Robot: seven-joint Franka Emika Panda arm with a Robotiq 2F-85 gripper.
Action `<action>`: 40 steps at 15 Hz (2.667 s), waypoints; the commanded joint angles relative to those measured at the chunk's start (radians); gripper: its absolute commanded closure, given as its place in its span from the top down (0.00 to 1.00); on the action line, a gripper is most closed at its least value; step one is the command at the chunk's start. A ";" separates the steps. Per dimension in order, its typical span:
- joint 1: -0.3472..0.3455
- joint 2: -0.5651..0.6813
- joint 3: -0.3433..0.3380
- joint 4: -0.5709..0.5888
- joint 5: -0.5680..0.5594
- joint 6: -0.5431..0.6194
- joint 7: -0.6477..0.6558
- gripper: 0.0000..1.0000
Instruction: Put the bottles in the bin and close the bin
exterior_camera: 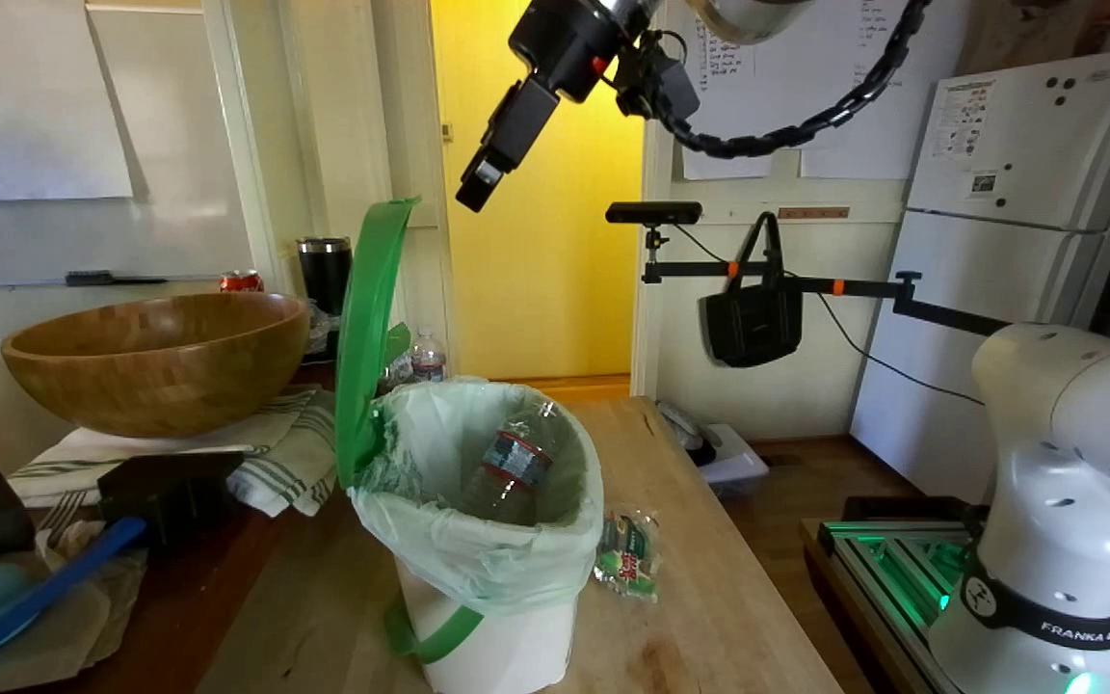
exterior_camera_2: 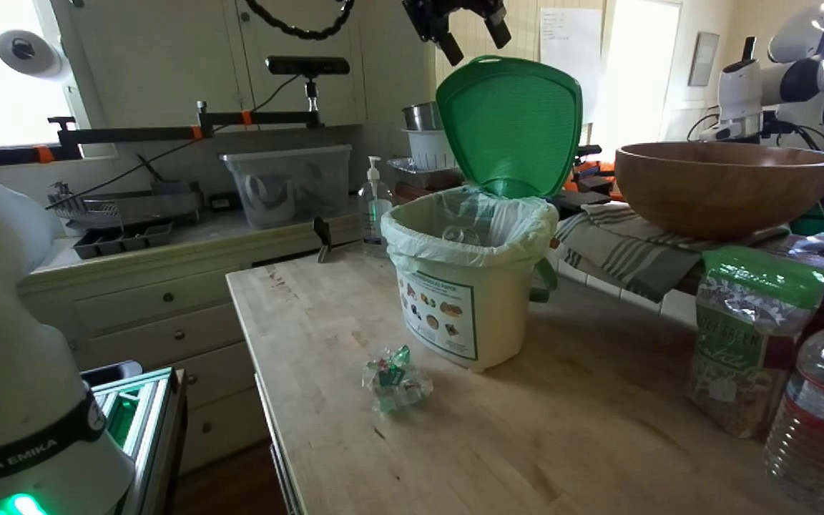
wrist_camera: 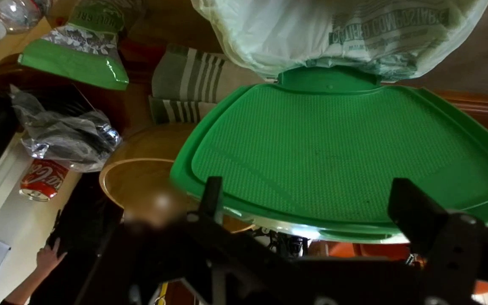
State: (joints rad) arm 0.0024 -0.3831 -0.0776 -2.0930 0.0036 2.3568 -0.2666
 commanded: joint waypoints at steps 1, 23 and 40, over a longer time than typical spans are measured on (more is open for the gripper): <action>0.029 0.058 -0.014 0.079 0.021 -0.030 -0.056 1.00; 0.047 0.278 0.014 0.317 0.107 -0.111 -0.108 1.00; 0.007 0.353 0.018 0.448 0.090 -0.421 -0.020 1.00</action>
State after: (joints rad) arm 0.0285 -0.0643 -0.0692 -1.6816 0.1007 2.0124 -0.3095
